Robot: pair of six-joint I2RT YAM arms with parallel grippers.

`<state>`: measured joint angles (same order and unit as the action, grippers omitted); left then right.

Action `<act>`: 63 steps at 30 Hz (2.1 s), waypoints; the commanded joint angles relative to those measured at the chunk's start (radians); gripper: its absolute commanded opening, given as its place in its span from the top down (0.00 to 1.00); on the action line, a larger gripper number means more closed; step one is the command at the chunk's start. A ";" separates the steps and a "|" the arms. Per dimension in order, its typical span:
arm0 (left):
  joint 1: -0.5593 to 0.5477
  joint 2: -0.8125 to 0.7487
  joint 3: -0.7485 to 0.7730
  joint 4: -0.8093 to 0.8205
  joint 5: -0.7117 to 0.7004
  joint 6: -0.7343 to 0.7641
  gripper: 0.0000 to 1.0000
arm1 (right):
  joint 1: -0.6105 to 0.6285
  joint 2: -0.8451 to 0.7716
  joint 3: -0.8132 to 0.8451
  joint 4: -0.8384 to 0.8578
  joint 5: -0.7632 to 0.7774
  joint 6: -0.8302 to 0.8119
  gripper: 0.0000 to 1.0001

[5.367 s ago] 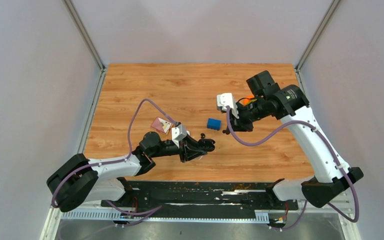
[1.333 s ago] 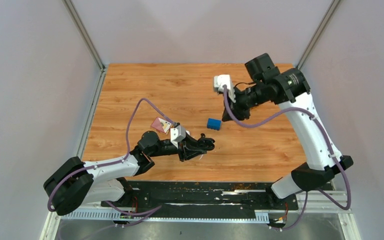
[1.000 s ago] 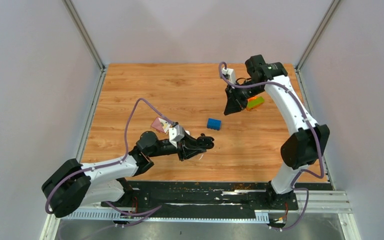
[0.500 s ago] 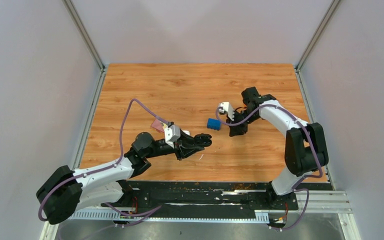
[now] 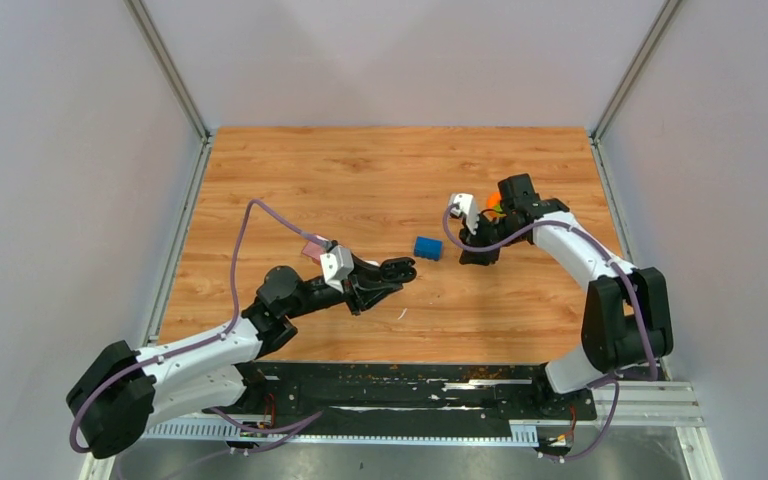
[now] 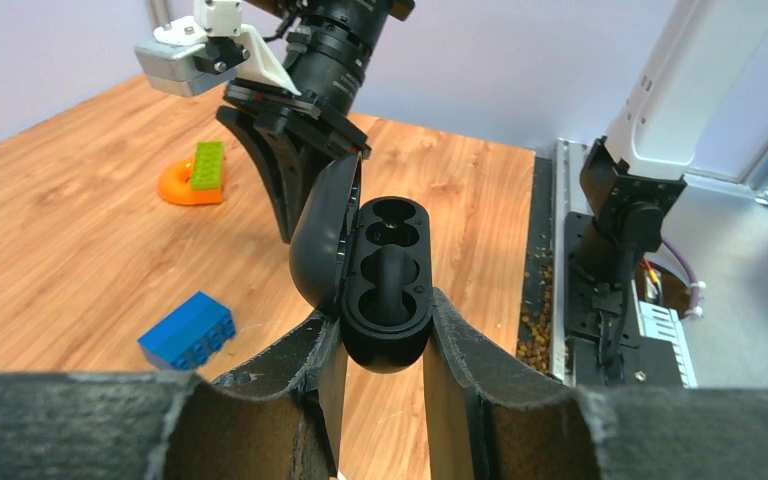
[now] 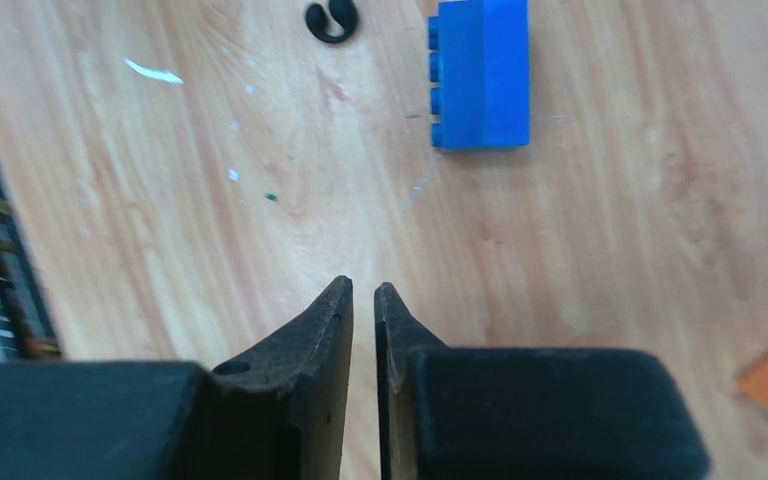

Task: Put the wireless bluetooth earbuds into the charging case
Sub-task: Pick up the earbud from the center of the board.

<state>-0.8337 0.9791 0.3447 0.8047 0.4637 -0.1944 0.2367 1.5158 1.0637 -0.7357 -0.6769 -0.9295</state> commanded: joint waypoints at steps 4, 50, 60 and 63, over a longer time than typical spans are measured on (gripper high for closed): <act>0.016 -0.047 -0.013 0.013 -0.078 0.032 1.00 | 0.030 0.107 0.076 0.002 -0.144 0.328 0.85; 0.017 -0.026 -0.004 0.004 -0.037 0.033 1.00 | 0.225 0.518 0.353 0.092 0.037 0.905 0.82; 0.017 -0.026 0.000 -0.002 -0.033 0.036 1.00 | 0.228 0.565 0.392 0.076 0.040 0.892 0.80; 0.017 -0.024 0.001 -0.002 -0.030 0.036 1.00 | 0.231 0.571 0.399 0.072 0.038 0.890 0.78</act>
<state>-0.8219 0.9535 0.3344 0.7746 0.4183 -0.1753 0.4580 2.0754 1.4181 -0.6662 -0.6437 -0.0460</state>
